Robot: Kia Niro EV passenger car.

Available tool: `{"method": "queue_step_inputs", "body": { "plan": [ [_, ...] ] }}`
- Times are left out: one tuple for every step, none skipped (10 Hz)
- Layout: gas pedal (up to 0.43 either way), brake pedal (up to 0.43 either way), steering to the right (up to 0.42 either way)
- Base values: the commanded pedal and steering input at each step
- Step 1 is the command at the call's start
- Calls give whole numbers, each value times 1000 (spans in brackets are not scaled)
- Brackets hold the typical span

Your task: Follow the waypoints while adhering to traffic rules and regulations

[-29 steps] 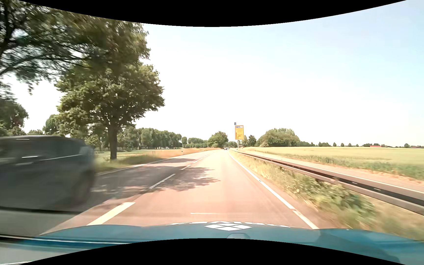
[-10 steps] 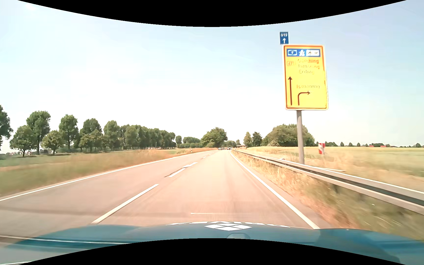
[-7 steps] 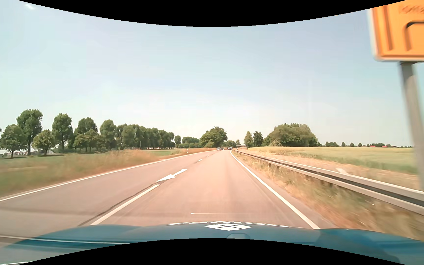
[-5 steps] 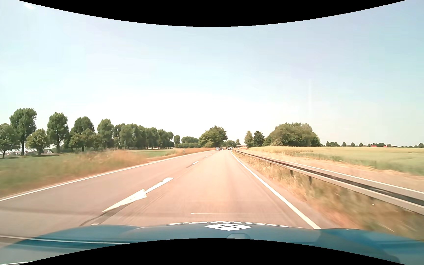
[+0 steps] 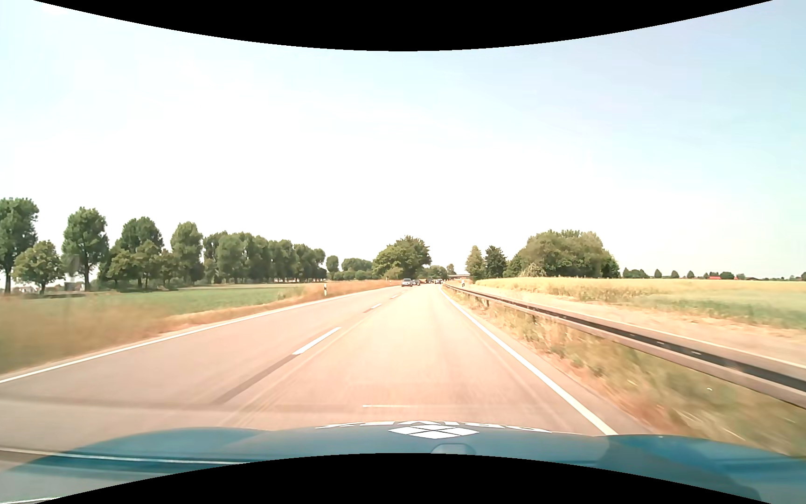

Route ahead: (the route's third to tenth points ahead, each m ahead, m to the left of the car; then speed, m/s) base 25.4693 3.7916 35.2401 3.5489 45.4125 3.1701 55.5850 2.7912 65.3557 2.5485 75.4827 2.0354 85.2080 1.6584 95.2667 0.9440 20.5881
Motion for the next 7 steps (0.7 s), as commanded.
{"method": "queue_step_inputs", "body": {
  "plan": [
    [150,0,1],
    [150,0,1],
    [157,0,1],
    [157,0,2],
    [157,0,1],
    [157,0,1],
    [157,0,1]
  ]
}}
